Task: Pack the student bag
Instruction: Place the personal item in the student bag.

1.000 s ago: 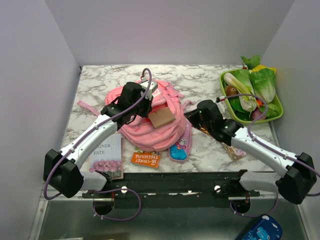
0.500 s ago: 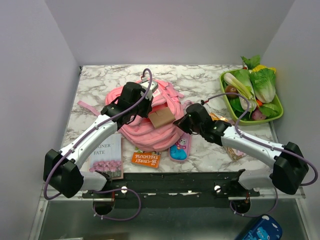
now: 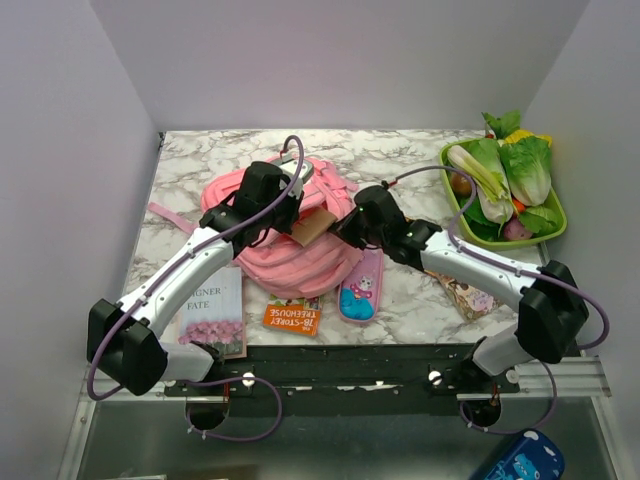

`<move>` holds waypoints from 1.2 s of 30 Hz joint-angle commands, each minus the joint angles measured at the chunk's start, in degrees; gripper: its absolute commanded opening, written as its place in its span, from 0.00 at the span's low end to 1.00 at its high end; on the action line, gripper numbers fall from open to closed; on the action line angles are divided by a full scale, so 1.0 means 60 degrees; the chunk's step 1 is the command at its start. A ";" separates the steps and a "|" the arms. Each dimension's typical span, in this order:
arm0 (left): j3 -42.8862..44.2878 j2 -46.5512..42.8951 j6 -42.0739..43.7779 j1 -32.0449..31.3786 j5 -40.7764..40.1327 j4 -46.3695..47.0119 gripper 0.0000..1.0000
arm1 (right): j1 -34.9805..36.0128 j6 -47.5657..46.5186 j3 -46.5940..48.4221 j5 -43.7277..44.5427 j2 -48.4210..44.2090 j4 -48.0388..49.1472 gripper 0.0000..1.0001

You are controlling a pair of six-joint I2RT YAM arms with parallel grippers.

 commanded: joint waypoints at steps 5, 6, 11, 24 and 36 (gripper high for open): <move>0.1022 -0.0462 0.0201 -0.0337 0.0362 0.0042 0.03 | 0.0086 -0.0314 0.1634 -0.0473 0.0978 0.0029 0.01; 0.1023 -0.0506 0.0215 -0.0322 0.0362 0.0056 0.03 | 0.0086 -0.0373 0.1605 -0.0443 0.0891 0.0028 0.01; 0.1125 -0.0566 0.0230 -0.0351 0.0552 0.0027 0.03 | 0.0145 -0.0798 0.1706 -0.0004 0.0464 0.0043 0.01; 0.1068 -0.0595 0.0273 -0.0410 0.0626 0.0027 0.03 | 0.0145 -0.1060 0.2192 -0.0532 0.1331 0.0320 0.01; 0.1591 0.0093 0.0040 -0.0425 0.1562 -0.0323 0.39 | 0.0496 -0.4810 -0.0314 0.0187 -0.1555 0.0162 0.63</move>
